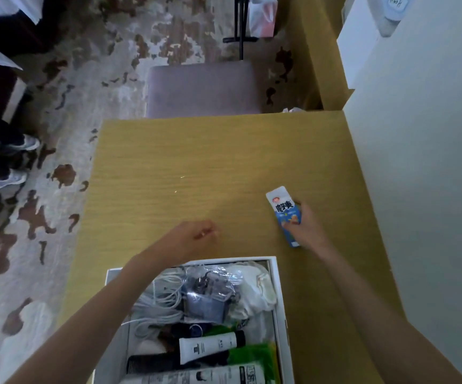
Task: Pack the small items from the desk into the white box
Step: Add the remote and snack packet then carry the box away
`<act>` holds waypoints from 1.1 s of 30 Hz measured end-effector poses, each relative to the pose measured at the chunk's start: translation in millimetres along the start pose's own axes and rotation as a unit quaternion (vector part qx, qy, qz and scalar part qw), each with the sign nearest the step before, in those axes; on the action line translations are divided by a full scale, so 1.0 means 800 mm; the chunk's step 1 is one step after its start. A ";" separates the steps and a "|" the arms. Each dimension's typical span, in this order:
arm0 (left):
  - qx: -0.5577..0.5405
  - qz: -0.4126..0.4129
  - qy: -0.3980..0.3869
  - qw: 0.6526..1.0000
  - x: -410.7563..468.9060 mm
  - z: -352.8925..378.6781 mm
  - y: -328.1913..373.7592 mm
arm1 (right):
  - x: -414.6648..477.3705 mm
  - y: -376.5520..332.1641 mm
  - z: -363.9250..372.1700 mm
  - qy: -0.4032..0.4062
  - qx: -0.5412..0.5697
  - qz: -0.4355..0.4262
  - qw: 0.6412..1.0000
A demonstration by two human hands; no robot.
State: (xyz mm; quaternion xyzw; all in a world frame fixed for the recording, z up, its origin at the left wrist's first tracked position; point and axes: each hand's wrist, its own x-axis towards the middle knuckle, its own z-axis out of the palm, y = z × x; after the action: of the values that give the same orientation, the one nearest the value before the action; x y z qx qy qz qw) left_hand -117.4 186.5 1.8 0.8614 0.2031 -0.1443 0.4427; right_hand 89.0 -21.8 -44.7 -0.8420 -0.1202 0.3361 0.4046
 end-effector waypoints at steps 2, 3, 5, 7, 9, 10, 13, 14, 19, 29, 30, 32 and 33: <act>0.013 0.003 -0.030 0.999 -0.026 0.002 0.005 | -0.015 -0.007 -0.004 -0.047 0.011 -0.037 0.998; 0.030 0.006 -0.042 0.999 -0.038 0.001 0.005 | -0.024 -0.013 -0.006 -0.060 0.013 -0.058 0.996; 0.095 0.021 -0.060 0.993 -0.053 -0.005 0.001 | -0.041 -0.033 -0.009 -0.085 0.006 -0.097 0.992; 0.192 0.056 -0.062 0.978 -0.058 -0.015 -0.006 | -0.055 -0.051 -0.012 -0.111 -0.004 -0.125 0.986; 0.262 0.094 -0.032 0.960 -0.058 -0.015 -0.011 | -0.072 -0.064 -0.015 -0.111 -0.017 -0.146 0.983; 0.290 0.110 -0.014 0.951 -0.057 -0.012 -0.011 | -0.081 -0.069 -0.017 -0.100 -0.013 -0.156 0.983; 0.356 0.124 0.000 0.926 -0.059 -0.002 -0.002 | -0.110 -0.081 -0.025 -0.069 0.011 -0.174 0.982; 0.360 0.124 0.006 0.925 -0.059 -0.002 0.001 | -0.119 -0.086 -0.028 -0.063 0.019 -0.187 0.980; 0.363 0.116 0.021 0.924 -0.063 -0.009 0.009 | -0.165 -0.115 -0.034 -0.080 -0.031 -0.238 0.968; 0.369 0.110 0.049 0.921 -0.049 -0.013 0.026 | -0.243 -0.091 0.018 -0.228 -0.268 -0.209 0.913; 0.364 0.104 0.058 0.924 -0.046 -0.017 0.028 | -0.244 -0.086 0.031 -0.234 -0.285 -0.215 0.904; 0.354 0.089 0.072 0.928 -0.042 -0.025 0.028 | -0.239 -0.080 0.056 -0.228 -0.321 -0.230 0.890; 0.356 0.084 0.079 0.927 -0.043 -0.028 0.029 | -0.236 -0.078 0.066 -0.224 -0.336 -0.235 0.884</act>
State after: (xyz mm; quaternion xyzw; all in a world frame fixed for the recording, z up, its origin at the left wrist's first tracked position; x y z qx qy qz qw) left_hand -135.1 185.1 45.2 0.9849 0.0993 -0.1004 0.1003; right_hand -82.7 -39.6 67.8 -0.7767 -0.5080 0.3500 0.1268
